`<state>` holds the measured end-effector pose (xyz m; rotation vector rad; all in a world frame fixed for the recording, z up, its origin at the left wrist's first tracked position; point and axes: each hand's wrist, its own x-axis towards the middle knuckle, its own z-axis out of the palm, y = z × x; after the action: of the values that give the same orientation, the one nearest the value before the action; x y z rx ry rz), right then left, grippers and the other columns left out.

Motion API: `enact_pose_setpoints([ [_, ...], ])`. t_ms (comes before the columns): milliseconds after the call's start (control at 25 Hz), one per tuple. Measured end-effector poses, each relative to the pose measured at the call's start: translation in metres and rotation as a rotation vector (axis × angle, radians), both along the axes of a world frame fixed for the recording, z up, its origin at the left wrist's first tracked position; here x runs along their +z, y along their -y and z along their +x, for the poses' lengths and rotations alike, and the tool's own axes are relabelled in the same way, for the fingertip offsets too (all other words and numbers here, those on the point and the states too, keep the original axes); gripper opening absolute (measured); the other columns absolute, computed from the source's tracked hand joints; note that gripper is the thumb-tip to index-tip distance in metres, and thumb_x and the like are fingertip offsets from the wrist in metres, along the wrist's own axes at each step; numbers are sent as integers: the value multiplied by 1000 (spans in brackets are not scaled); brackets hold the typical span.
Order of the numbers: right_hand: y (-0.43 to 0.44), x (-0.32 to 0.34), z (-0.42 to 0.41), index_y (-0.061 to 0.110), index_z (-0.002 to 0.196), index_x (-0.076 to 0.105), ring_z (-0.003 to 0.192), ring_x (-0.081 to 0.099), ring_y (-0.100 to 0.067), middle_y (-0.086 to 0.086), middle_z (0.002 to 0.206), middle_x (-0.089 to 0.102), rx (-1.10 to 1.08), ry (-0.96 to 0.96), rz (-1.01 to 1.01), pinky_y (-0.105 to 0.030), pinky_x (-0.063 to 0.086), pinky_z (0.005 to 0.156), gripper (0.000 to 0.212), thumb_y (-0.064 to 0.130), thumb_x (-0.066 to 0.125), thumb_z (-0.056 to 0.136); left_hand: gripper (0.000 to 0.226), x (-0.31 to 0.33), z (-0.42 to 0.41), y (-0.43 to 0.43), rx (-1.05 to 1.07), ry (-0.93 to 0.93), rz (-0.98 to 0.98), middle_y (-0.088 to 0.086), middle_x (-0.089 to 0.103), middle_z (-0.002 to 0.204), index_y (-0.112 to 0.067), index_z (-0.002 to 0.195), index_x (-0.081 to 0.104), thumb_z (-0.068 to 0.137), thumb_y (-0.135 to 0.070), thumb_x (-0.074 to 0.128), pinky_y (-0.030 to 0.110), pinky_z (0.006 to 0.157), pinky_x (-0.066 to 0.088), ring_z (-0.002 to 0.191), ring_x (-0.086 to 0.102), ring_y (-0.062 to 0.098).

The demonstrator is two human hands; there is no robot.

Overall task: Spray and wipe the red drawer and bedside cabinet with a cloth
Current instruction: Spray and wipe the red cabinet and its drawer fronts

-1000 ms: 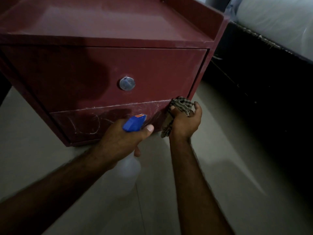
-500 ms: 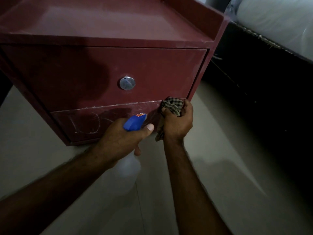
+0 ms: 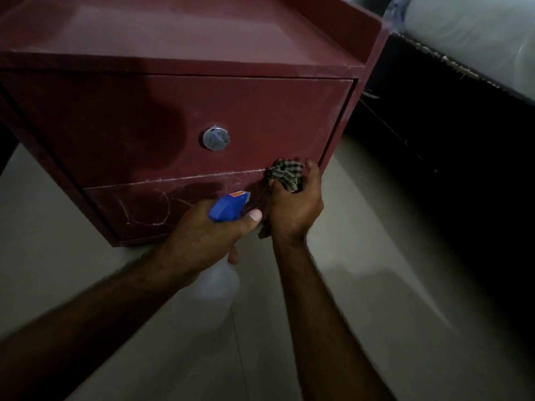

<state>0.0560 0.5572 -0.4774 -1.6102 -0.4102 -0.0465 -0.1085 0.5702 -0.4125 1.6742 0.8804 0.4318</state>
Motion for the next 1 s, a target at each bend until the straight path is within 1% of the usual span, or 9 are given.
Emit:
enact_pose_setpoints([
  [160,4,7,12,25,137,61,100,72,-9,10,115,74,-92,-12,9,-37,60,94,64,10,80,78,48,-3,0,0,29,-30,20,21,63,66,0,89,62,90,-47,72,38,70,51,57,64,24],
  [320,-2,5,-3,28,136,61,101,72,-9,10,114,74,2,11,-17,-36,60,94,64,16,82,77,48,-3,-3,-2,16,3,20,34,63,80,1,110,65,92,-44,71,49,82,58,63,68,36],
  [400,-1,1,-1,31,132,62,98,72,-5,14,110,74,13,24,-4,-33,60,92,61,14,83,76,48,-4,-3,-4,13,1,5,33,63,77,2,101,65,92,-45,71,48,80,57,66,69,39],
  [520,7,-1,18,27,128,65,94,72,-2,15,106,74,-51,-11,31,-35,61,91,57,10,81,77,47,-4,-3,-3,40,-14,12,20,61,67,-2,98,66,90,-47,72,41,76,55,58,66,25],
  [560,7,-2,22,26,127,66,93,72,-3,15,104,74,-71,-19,28,-36,61,90,55,10,81,76,46,-5,-4,-4,48,-20,17,22,61,68,-3,99,66,89,-48,72,41,77,55,59,66,25],
  [640,5,-7,18,27,127,66,93,71,-2,17,103,73,-71,-8,15,-36,61,90,56,11,81,76,47,-5,-6,-6,49,-34,24,29,64,73,-4,101,67,89,-50,72,42,80,55,64,69,31],
  [720,2,-12,5,29,129,64,96,71,-2,18,105,73,-10,27,1,-35,60,91,57,14,81,76,48,-5,-7,-7,44,-24,27,25,63,68,-1,96,66,90,-48,71,40,76,54,63,69,34],
  [840,3,-22,3,29,133,62,100,71,-2,17,109,73,61,58,13,-32,60,92,63,14,82,76,43,-7,-8,-8,57,-14,25,8,59,62,-3,88,64,91,-45,72,35,72,49,55,64,23],
  [1000,10,-29,22,25,129,64,94,71,1,16,104,73,-33,-1,25,-35,62,89,58,9,81,76,46,-7,-8,-8,67,-9,19,10,58,64,-2,88,63,89,-47,74,34,71,47,55,63,19],
])
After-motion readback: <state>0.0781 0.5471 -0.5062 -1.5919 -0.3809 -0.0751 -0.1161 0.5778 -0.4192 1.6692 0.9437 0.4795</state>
